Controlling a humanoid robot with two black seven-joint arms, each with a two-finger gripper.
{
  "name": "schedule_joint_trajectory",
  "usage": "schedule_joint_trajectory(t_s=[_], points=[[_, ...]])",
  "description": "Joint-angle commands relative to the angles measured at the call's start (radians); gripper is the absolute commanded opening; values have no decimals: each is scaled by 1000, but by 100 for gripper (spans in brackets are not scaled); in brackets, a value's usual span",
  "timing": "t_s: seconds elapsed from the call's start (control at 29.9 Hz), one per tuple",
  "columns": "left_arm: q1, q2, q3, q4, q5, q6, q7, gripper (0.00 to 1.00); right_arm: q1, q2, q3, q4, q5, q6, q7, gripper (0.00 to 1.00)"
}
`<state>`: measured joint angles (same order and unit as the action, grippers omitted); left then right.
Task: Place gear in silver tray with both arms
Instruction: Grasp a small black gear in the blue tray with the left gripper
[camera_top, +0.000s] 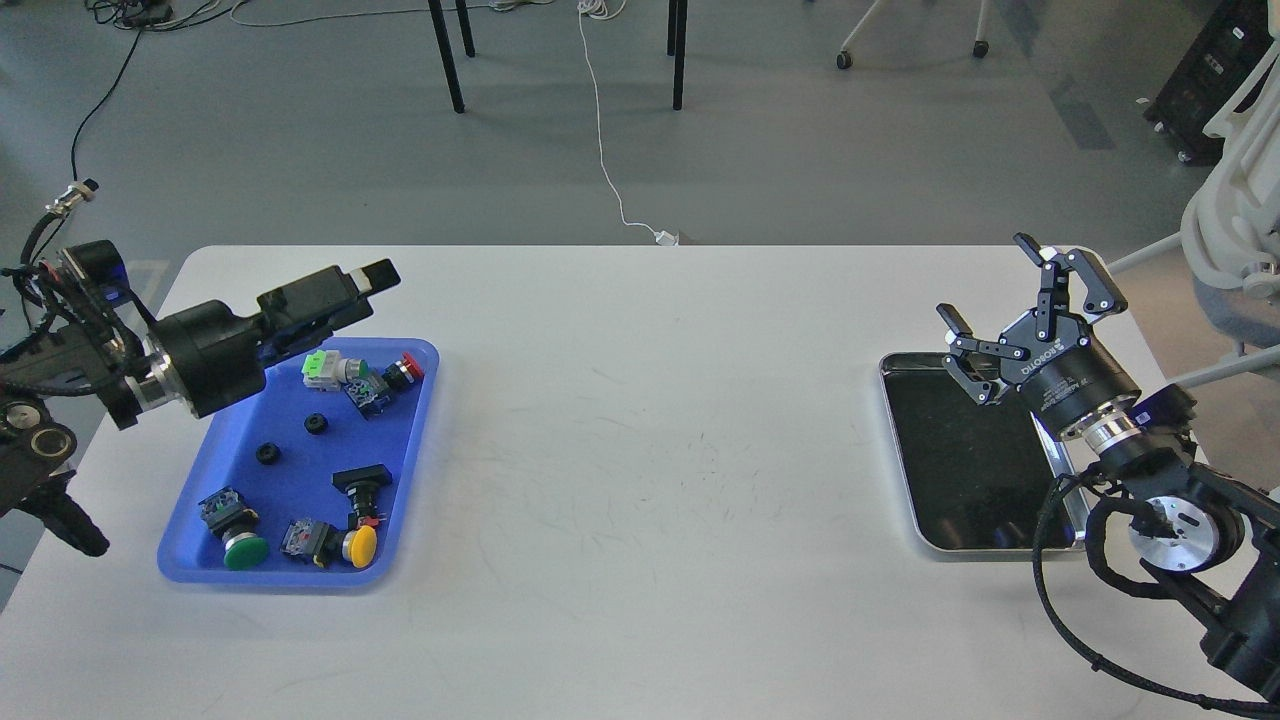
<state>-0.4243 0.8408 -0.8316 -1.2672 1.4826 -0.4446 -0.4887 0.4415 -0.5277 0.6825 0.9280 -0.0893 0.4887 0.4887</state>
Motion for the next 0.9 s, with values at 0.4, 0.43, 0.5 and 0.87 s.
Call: schedule_joint_trajectory(t_s=[0.4,0.43,0.5,0.87], points=[[-132,41,254,179,685,182,0,95,-1,-2,5,0,-1,0,0,100],[-140,29,273,196,685,193,0,94,-1,0,6,0,-1,0,0,100],[-152,-9,289,241,685,201,0,91,-1,-2,6,0,-1,0,0,100],[-174,-86,302,371,685,201,0,77,-17,-2,26,0,-1,0,0,99]])
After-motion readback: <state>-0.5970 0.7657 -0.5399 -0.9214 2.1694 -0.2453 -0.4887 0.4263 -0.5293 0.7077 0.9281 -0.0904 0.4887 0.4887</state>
